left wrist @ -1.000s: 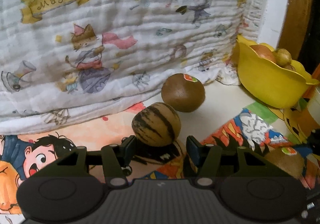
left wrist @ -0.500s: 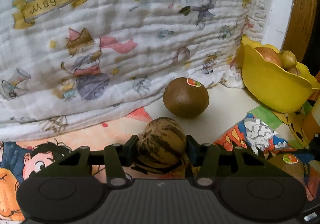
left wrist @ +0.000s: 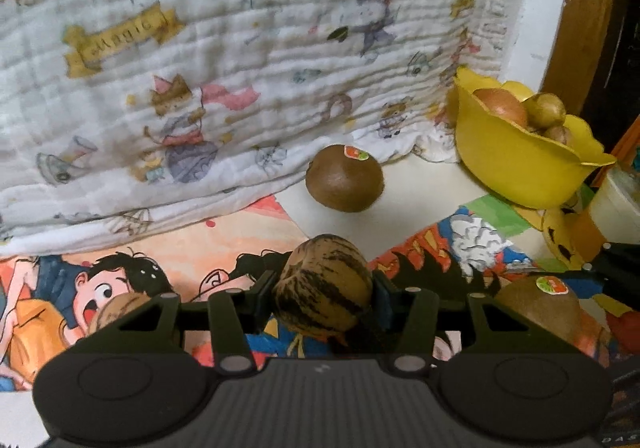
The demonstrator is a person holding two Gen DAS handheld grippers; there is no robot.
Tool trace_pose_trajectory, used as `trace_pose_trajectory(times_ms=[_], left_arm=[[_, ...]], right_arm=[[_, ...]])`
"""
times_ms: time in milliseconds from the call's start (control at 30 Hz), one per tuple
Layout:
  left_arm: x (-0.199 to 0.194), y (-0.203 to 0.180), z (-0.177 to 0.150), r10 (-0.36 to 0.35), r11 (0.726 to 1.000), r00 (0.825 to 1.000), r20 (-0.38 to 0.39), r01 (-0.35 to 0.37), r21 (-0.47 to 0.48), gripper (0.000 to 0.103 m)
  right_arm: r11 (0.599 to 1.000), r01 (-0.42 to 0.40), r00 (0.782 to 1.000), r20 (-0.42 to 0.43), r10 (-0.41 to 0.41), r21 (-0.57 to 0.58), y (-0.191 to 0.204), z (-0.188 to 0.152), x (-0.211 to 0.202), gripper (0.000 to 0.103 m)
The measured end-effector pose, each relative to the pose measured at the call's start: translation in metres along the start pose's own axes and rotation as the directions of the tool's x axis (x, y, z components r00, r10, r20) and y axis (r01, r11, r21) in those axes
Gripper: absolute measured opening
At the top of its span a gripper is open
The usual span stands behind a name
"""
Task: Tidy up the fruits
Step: 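Lift the striped fruit with the left gripper while the right gripper lifts the kiwi, then carry the striped fruit in the left gripper while the right gripper carries the kiwi over the tray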
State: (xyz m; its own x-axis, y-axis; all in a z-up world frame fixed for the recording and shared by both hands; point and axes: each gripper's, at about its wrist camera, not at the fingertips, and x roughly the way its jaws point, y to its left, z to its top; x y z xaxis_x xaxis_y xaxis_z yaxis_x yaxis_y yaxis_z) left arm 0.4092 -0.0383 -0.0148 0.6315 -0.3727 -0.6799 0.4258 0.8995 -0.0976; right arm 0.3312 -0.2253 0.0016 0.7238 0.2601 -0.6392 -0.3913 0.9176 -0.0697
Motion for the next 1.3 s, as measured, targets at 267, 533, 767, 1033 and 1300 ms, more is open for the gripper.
trace_pose_trajectory(times_ms=[267,533,767,1033,1300], left_arm=[[-0.033,0.0,-0.013,-0.026,0.998,1.0,0.015,0.027,-0.056,0.054],[-0.072,0.002,-0.031,-0.025,0.997,0.999,0.042,0.028,-0.074,0.054],[-0.109,0.001,-0.054,-0.023,0.995,0.998,0.061,0.029,-0.101,0.054],[-0.138,-0.006,-0.087,-0.018,0.993,0.999,0.048,0.024,-0.111,0.054],[-0.158,-0.012,-0.117,-0.023,0.991,0.999,0.039,0.028,-0.127,0.054]], right_arm=[[0.999,-0.039,0.999,0.036,0.039,-0.011,0.01,-0.001,-0.021,0.063],[0.995,-0.097,0.993,0.066,0.099,-0.034,0.028,-0.004,-0.049,0.063],[0.986,-0.146,0.985,0.077,0.152,-0.081,0.049,-0.012,-0.082,0.063],[0.98,-0.168,0.982,0.069,0.175,-0.103,0.074,-0.032,-0.106,0.063],[0.977,-0.193,0.979,0.049,0.198,-0.094,0.094,-0.054,-0.118,0.063]])
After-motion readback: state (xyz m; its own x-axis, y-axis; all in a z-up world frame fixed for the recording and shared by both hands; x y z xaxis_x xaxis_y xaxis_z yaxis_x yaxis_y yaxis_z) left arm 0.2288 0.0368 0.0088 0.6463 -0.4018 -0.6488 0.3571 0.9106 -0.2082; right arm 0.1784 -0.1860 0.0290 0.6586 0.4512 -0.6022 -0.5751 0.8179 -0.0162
